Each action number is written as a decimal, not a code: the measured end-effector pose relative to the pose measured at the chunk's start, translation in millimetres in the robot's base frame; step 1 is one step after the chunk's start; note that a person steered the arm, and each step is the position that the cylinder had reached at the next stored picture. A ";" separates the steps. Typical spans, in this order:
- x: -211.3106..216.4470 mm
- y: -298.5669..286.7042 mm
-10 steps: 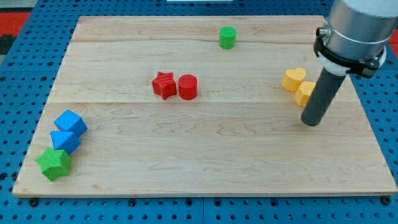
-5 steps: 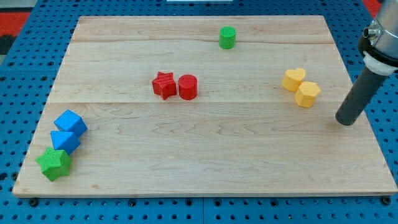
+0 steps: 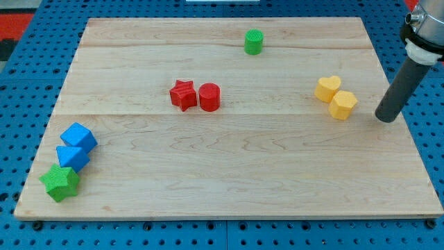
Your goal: Push the yellow hexagon along with the yellow heart up and left a bit
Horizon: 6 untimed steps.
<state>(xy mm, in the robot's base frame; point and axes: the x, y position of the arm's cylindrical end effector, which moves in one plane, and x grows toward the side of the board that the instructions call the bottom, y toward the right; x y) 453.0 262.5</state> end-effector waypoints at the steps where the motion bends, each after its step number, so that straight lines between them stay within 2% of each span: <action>1: -0.8 -7.9; 3: -5.9 -56.8; 6: -37.3 -86.2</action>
